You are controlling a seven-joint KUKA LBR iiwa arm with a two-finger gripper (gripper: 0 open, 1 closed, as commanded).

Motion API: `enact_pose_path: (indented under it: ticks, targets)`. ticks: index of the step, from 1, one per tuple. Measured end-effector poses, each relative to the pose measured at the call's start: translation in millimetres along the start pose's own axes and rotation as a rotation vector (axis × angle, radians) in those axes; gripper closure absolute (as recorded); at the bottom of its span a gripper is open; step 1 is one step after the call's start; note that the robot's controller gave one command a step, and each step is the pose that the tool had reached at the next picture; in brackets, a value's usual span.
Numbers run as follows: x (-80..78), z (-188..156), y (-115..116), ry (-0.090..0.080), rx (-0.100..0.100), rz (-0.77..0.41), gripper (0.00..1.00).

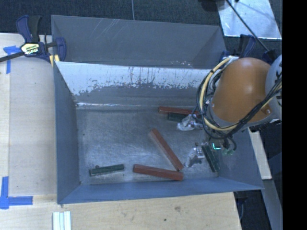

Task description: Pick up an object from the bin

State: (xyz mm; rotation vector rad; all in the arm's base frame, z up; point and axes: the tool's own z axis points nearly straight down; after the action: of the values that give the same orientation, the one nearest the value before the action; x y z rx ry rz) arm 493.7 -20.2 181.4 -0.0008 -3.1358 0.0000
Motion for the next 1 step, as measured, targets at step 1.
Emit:
enact_pose_path:
  ticks: [1]
  targets:
    - [-1.8,-3.7,0.0,-0.008,0.000,0.000,0.00]
